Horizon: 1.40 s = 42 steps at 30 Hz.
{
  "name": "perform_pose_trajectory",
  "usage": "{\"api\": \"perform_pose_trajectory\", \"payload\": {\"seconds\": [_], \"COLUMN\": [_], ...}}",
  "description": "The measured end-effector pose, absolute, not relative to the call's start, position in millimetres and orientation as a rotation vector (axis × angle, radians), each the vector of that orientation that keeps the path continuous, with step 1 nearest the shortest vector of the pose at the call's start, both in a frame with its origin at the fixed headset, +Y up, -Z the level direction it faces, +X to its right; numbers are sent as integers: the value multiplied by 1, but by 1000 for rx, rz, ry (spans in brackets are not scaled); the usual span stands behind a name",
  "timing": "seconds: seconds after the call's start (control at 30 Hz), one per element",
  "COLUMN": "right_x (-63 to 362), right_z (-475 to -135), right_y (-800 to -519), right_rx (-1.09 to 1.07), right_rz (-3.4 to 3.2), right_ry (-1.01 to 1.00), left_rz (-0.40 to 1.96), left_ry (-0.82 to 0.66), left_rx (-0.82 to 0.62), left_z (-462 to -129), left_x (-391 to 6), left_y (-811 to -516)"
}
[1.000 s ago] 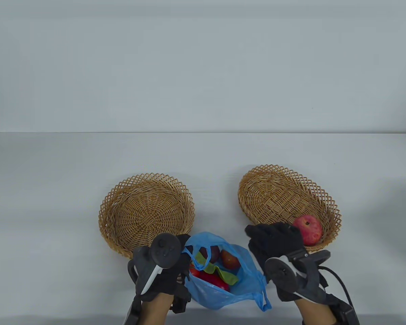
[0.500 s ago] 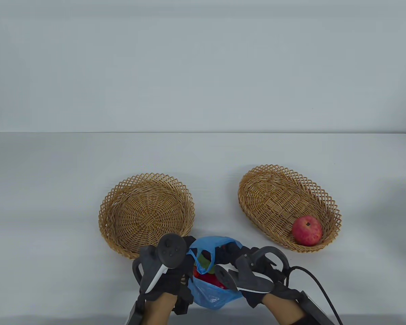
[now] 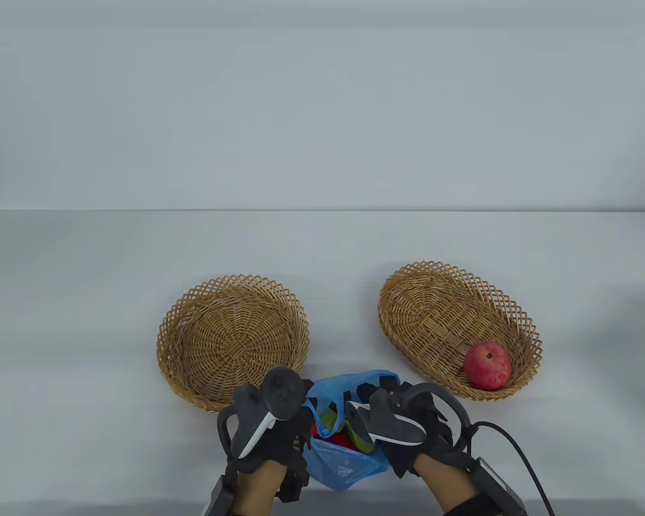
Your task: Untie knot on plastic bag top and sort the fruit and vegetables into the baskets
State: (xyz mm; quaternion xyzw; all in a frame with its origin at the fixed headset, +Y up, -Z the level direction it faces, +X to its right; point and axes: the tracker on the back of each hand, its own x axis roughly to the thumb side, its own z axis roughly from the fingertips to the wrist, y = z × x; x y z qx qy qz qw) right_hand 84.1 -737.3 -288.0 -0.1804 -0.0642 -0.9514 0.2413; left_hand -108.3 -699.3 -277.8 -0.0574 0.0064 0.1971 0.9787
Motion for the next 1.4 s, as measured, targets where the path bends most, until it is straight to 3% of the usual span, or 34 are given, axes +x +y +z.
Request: {"api": "perform_pose_trajectory", "payload": {"seconds": [0.3,0.6,0.77,0.9,1.13,1.4], "right_x": [86,138,175,199,231,237], "right_z": [-288,-291,-295,-298,-300,-311], "right_y": [-733,-679,-662,-660,-657,-674], "right_rx": [-511,-592,-619,-489,41,358], "right_rz": [-2631,-3282,-3680,-3886,-3858,-3312], "right_ry": [-125,-32,-3,58,440,334], "left_rz": [452,519,512,527,538,542], "left_ry": [21,39,43,46,45,29], "left_rx": [-36,-19,-17,-24,-17,-5], "left_z": [-273,-273,-272,-272,-272,-271], "left_x": [-113,-122,-122,-124,-125,-124], "left_y": [-689,-685,-684,-684,-684,-683]}}
